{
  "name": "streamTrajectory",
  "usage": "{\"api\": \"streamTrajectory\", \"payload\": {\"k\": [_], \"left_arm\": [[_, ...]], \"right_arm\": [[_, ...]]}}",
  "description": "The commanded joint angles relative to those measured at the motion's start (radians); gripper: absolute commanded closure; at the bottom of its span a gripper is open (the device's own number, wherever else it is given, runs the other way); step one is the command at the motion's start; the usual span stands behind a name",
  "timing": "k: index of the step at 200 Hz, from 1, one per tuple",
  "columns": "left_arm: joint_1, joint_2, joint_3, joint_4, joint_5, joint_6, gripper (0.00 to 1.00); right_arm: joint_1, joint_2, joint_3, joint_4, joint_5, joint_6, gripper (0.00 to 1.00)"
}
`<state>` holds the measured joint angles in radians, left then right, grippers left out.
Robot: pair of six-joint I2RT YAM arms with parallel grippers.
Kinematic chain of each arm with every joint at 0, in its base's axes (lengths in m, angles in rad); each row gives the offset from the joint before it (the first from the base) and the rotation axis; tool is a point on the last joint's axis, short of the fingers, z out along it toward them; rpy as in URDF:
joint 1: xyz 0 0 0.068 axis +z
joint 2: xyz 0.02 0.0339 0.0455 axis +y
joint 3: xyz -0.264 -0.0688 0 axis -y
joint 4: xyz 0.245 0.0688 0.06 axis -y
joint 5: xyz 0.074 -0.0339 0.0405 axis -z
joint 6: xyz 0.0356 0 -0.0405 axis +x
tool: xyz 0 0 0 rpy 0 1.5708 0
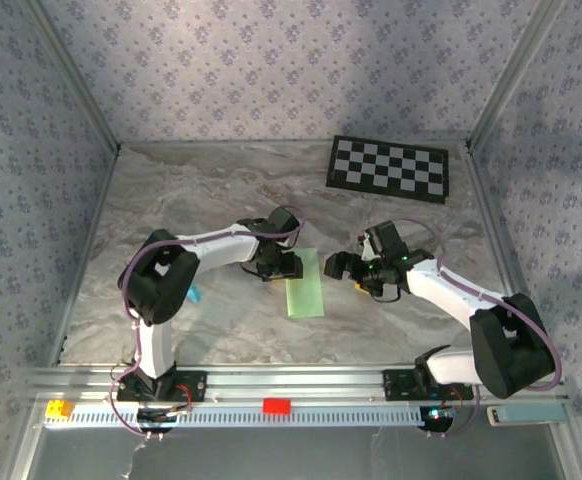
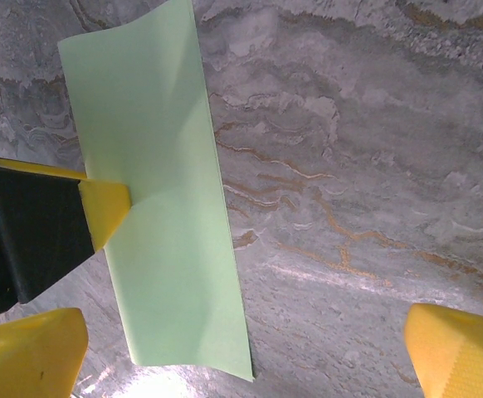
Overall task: Fold a paper plane with a square sheet of paper (pick it up from the middle)
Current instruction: First fold the square sheet of paper in half at the center of the table.
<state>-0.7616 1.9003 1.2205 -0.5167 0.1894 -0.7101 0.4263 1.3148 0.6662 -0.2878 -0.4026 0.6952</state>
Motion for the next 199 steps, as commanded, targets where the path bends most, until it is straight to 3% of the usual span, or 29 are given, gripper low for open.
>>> {"api": "streamTrajectory", "payload": {"k": [1, 151, 177, 199], "left_arm": [[-0.012, 0.074, -0.004, 0.004, -0.027, 0.032, 0.49], [-0.015, 0.105, 0.017, -0.016, -0.039, 0.048, 0.49], [-0.015, 0.106, 0.014, -0.014, -0.039, 0.044, 0.49], [-0.016, 0.108, 0.014, -0.011, -0.037, 0.038, 0.49]], "right_arm": [[0.007, 0.006, 0.011, -0.026, 0.02, 0.009, 0.0], [0.011, 0.028, 0.004, 0.003, 0.006, 0.009, 0.02], [0.021, 0.058, 0.006, 0.039, -0.03, 0.007, 0.15], [0.03, 0.098, 0.02, 0.074, -0.048, 0.007, 0.38]]}}
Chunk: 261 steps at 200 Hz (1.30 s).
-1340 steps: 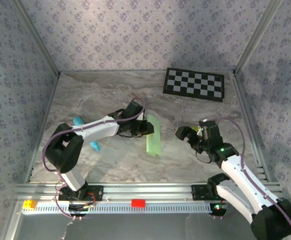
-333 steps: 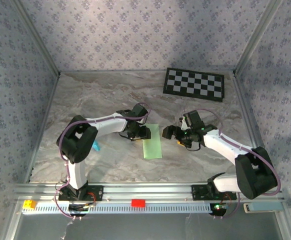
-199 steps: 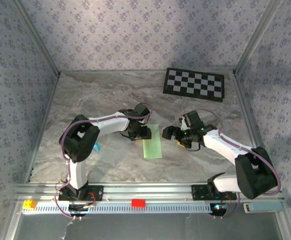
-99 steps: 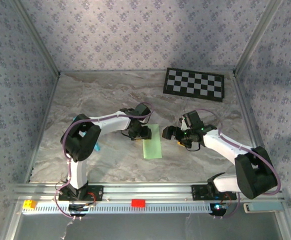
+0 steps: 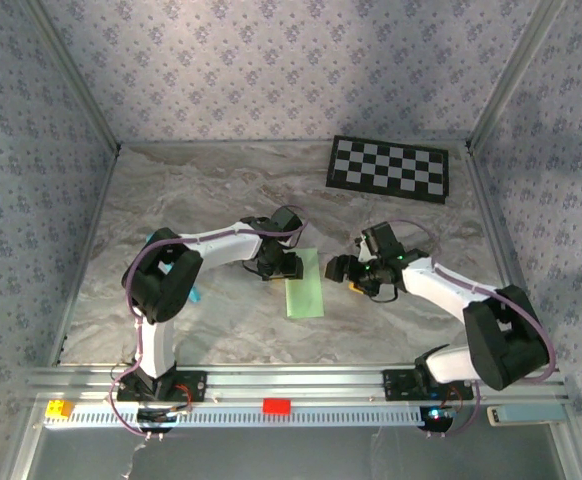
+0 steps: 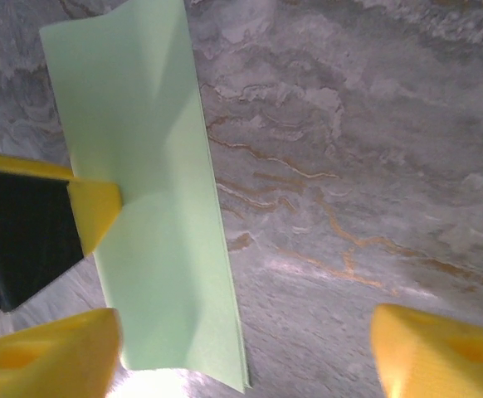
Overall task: Fold a paper plane with a square sheet of paper (pick it up from the middle)
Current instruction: First fold the square sheet of paper in half at the center of the table, then hold the square sheet of paper at the center of the table.
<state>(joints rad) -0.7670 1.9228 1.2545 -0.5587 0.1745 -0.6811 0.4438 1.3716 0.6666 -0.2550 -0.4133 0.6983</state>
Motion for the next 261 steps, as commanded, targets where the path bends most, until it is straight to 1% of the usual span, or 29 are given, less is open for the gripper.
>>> {"api": "streamTrajectory", "payload": {"k": [1, 11, 19, 55, 88, 113, 173, 186, 213, 232, 245, 261], "left_arm": [[-0.011, 0.085, -0.02, 0.031, -0.022, 0.008, 0.49], [-0.011, 0.085, -0.02, 0.032, -0.023, 0.001, 0.49], [-0.012, 0.087, -0.02, 0.033, -0.024, -0.003, 0.49], [-0.011, 0.09, -0.022, 0.042, -0.02, -0.017, 0.49], [-0.012, 0.097, -0.026, 0.051, -0.009, -0.02, 0.48], [-0.014, 0.103, -0.029, 0.052, -0.01, -0.018, 0.49], [-0.017, 0.111, -0.029, 0.054, -0.011, -0.028, 0.48], [-0.017, 0.113, -0.027, 0.053, -0.013, -0.028, 0.48], [-0.019, 0.113, -0.032, 0.054, -0.011, -0.025, 0.48], [-0.02, 0.113, -0.031, 0.057, -0.005, -0.019, 0.48], [-0.02, 0.114, -0.03, 0.058, -0.004, -0.017, 0.49], [-0.021, 0.115, -0.027, 0.056, -0.005, -0.018, 0.48]], "right_arm": [[0.013, 0.044, 0.02, 0.043, -0.037, 0.003, 0.39], [0.015, 0.062, 0.03, 0.047, -0.045, 0.003, 0.46], [0.017, 0.073, 0.038, 0.045, -0.04, 0.001, 0.48], [0.024, 0.086, 0.049, 0.041, -0.012, 0.006, 0.48], [0.025, 0.1, 0.05, 0.039, -0.021, 0.004, 0.46], [0.03, 0.115, 0.053, 0.055, -0.043, 0.001, 0.47], [0.054, 0.166, 0.088, 0.081, -0.061, 0.005, 0.67], [0.059, 0.182, 0.095, 0.09, -0.068, 0.005, 0.72], [0.074, 0.227, 0.123, 0.104, -0.088, 0.006, 0.89], [0.083, 0.259, 0.144, 0.111, -0.094, 0.006, 0.97], [0.088, 0.281, 0.157, 0.114, -0.096, 0.008, 1.0], [0.095, 0.306, 0.173, 0.118, -0.098, 0.008, 1.0]]}}
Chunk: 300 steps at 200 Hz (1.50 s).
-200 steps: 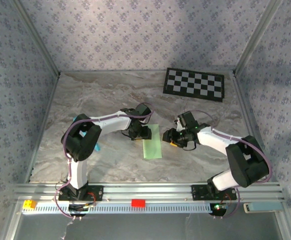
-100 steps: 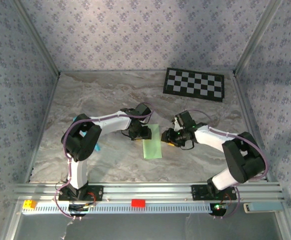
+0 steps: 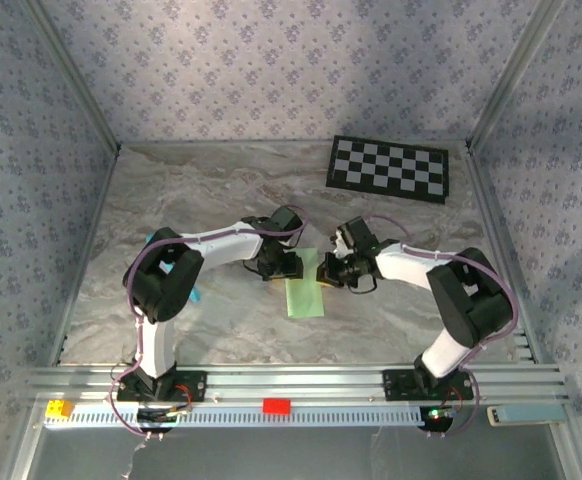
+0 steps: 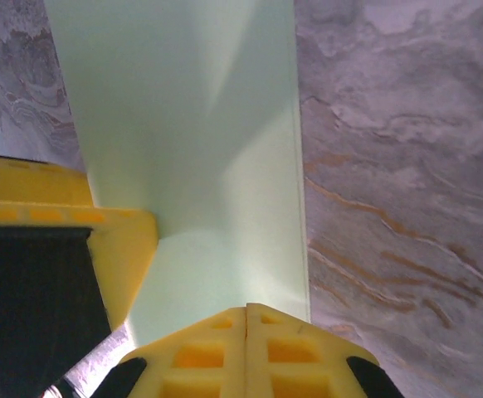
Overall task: Fold a paper plane with a square sheet of paper (pick it up from the middle)
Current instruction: Hold the square sheet of paper at the center of the table, then first fold the square sheet of paper in half at the center of the table.
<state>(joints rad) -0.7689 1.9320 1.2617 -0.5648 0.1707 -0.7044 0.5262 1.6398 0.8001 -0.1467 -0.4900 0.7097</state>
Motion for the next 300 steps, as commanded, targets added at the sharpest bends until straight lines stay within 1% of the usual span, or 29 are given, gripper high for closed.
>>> {"api": "streamTrajectory", "payload": {"k": [1, 56, 85, 112, 129, 131, 147, 162, 182, 199, 207, 213, 227, 257, 275, 300], "left_arm": [[-0.018, 0.106, -0.035, 0.062, -0.001, 0.005, 0.48], [-0.022, 0.11, -0.033, 0.065, -0.001, 0.002, 0.49], [-0.023, 0.108, -0.031, 0.066, -0.002, 0.002, 0.48], [-0.023, 0.091, -0.027, 0.071, 0.004, -0.005, 0.48], [-0.024, 0.051, -0.016, 0.069, 0.002, -0.01, 0.47], [-0.024, 0.045, -0.014, 0.069, 0.001, -0.009, 0.47], [-0.021, -0.015, -0.013, 0.073, -0.018, -0.019, 0.45], [-0.017, -0.074, -0.02, 0.075, -0.036, -0.031, 0.4], [-0.013, -0.152, -0.047, 0.089, -0.047, -0.043, 0.38], [-0.01, -0.215, -0.088, 0.123, -0.044, -0.061, 0.38], [-0.007, -0.243, -0.119, 0.161, -0.028, -0.073, 0.4], [-0.004, -0.262, -0.146, 0.202, -0.006, -0.08, 0.43], [0.008, -0.293, -0.213, 0.321, 0.084, -0.105, 0.63], [0.038, -0.289, -0.326, 0.583, 0.272, -0.183, 0.89], [0.053, -0.265, -0.372, 0.667, 0.308, -0.222, 1.0], [0.06, -0.229, -0.402, 0.718, 0.329, -0.234, 1.0]], "right_arm": [[0.013, 0.04, 0.041, 0.009, -0.022, -0.005, 1.0], [0.024, 0.108, 0.065, 0.011, -0.027, -0.016, 1.0], [0.023, 0.128, 0.039, -0.064, 0.047, -0.05, 1.0], [0.023, 0.158, 0.007, -0.08, 0.068, -0.066, 1.0], [0.019, 0.164, 0.013, -0.109, 0.086, -0.073, 1.0], [0.017, 0.165, 0.018, -0.117, 0.09, -0.104, 1.0], [0.008, 0.172, 0.044, -0.154, 0.09, -0.145, 1.0], [0.006, 0.183, 0.07, -0.176, 0.082, -0.17, 1.0], [0.006, 0.199, 0.092, -0.192, 0.077, -0.182, 1.0], [0.008, 0.204, 0.096, -0.189, 0.075, -0.175, 1.0], [0.009, 0.204, 0.094, -0.185, 0.076, -0.172, 1.0], [0.009, 0.206, 0.094, -0.185, 0.077, -0.17, 1.0], [0.009, 0.208, 0.094, -0.184, 0.079, -0.168, 1.0], [0.009, 0.204, 0.088, -0.182, 0.083, -0.166, 1.0], [0.008, 0.203, 0.082, -0.178, 0.084, -0.162, 1.0], [0.008, 0.205, 0.075, -0.172, 0.083, -0.158, 1.0]]}}
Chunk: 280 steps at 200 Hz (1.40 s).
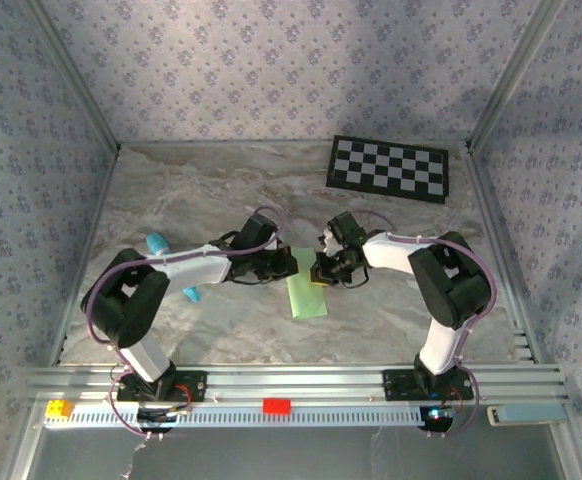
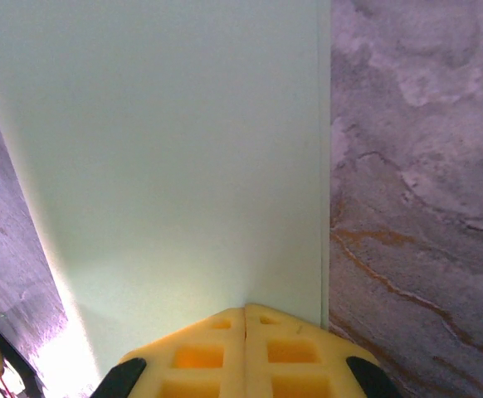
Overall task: Fold a paper plane with a square sheet of paper (pick it up from the middle)
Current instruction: First fold the square sheet of paper in half at the center of the table.
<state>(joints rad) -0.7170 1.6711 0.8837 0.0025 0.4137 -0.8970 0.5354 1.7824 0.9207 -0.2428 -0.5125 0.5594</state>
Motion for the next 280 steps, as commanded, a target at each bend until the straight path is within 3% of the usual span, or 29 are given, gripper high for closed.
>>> {"api": "streamTrajectory", "payload": {"k": [1, 46, 112, 162, 227, 280], "left_arm": [[0.008, 0.035, -0.024, 0.152, 0.086, -0.042, 1.0], [0.01, 0.073, -0.044, 0.159, 0.082, -0.028, 1.0], [0.016, 0.097, -0.119, 0.089, -0.012, 0.068, 1.0], [0.022, 0.116, -0.184, 0.137, -0.045, 0.05, 0.99], [0.006, -0.053, -0.103, 0.049, -0.006, -0.018, 0.9], [-0.028, 0.011, -0.108, 0.084, 0.055, -0.062, 0.9]], "right_arm": [[-0.001, 0.064, -0.046, -0.075, 0.106, -0.006, 1.0], [0.001, 0.064, -0.051, -0.071, 0.107, 0.0, 1.0], [0.002, 0.063, -0.073, -0.06, 0.118, 0.011, 1.0], [0.004, 0.053, -0.098, -0.044, 0.13, 0.029, 1.0], [0.007, 0.035, -0.103, -0.04, 0.141, 0.037, 1.0], [0.012, 0.043, -0.108, -0.035, 0.142, 0.039, 1.0]]}}
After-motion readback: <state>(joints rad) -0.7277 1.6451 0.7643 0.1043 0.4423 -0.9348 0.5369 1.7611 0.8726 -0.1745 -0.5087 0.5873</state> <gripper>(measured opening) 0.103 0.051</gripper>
